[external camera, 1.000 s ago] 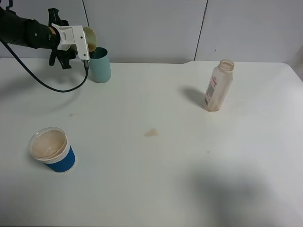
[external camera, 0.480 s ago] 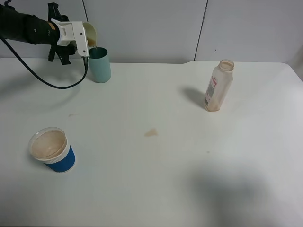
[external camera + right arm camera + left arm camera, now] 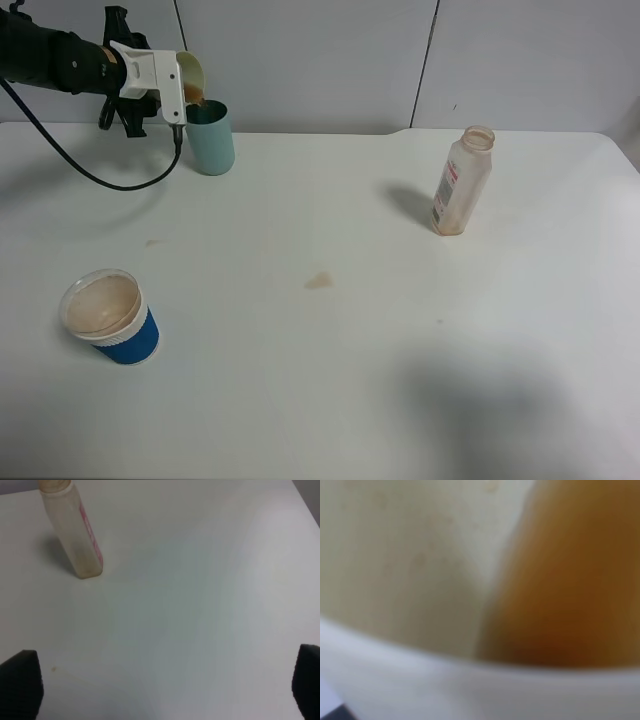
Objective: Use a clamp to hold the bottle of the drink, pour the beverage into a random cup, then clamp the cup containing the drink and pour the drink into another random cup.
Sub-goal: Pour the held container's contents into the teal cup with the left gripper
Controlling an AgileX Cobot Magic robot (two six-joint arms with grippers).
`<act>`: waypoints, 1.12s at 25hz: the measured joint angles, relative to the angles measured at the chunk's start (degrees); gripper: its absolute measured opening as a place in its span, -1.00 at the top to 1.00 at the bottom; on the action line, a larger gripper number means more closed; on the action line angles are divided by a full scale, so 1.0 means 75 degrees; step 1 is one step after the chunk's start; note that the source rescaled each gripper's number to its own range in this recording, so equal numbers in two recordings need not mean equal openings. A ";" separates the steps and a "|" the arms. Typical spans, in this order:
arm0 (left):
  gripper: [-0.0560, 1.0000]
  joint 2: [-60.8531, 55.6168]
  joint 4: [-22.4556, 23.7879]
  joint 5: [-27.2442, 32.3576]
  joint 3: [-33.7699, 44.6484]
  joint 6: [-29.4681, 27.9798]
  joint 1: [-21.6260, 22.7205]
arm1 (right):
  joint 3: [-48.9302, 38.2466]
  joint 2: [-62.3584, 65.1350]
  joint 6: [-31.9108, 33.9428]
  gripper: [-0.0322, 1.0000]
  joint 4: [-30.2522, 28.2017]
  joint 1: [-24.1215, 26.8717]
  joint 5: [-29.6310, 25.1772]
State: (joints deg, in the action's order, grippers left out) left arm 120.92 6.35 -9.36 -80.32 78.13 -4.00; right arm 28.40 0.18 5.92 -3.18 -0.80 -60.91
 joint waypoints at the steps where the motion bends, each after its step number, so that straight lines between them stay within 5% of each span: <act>1: 0.86 0.0000 0.0000 0.0000 0.0000 0.0016 0.0000 | 0.0000 0.0000 0.0000 -1.00 0.0000 0.0000 0.0000; 28: 0.86 0.0000 0.0057 -0.0088 -0.0152 0.0717 0.0000 | 0.0000 0.0000 0.0000 -1.00 0.0000 0.0000 0.0000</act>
State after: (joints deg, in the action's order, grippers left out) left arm 120.92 6.78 -10.02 -81.45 83.51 -4.00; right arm 28.40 0.18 5.92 -3.18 -0.80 -60.91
